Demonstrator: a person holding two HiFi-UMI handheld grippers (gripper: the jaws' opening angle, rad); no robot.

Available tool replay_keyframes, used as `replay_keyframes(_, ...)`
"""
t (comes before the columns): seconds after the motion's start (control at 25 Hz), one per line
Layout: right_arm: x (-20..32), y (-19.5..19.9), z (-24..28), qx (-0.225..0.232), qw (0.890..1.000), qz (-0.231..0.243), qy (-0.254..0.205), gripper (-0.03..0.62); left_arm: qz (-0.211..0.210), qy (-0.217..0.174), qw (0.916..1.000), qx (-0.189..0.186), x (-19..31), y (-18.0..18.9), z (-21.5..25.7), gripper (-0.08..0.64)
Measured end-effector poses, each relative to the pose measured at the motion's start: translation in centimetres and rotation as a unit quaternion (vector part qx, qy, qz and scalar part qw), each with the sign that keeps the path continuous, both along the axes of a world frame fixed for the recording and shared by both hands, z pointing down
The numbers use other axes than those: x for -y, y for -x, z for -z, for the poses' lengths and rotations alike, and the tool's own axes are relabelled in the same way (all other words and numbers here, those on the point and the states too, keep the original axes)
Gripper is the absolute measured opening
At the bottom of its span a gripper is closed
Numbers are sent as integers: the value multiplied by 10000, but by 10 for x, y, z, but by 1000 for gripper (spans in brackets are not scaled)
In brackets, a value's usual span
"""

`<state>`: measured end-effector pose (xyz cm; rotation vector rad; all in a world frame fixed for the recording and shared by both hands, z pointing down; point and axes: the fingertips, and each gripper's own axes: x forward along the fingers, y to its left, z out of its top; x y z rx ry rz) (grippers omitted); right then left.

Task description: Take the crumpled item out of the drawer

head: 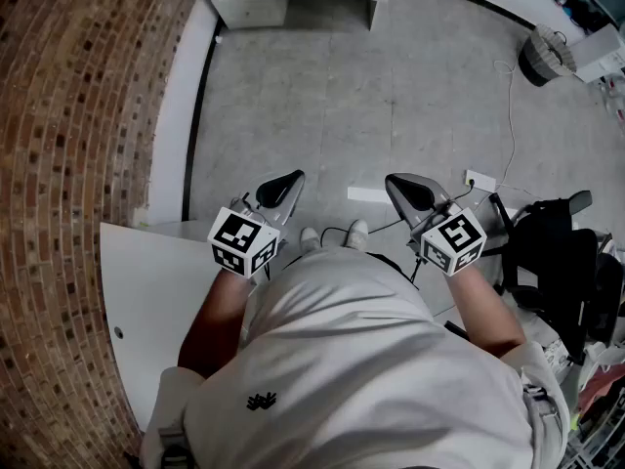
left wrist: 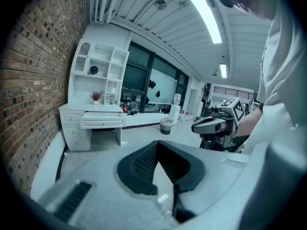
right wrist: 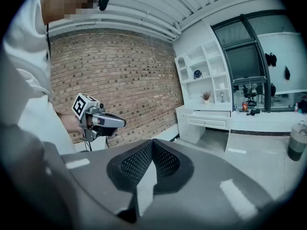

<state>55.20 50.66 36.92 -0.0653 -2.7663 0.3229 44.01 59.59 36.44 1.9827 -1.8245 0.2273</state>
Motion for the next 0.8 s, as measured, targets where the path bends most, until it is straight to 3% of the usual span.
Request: replay_keyframes(0.8,73,-31,-19,95,9997,183,137,9,148,26,9994,307,74,-24,-2,10)
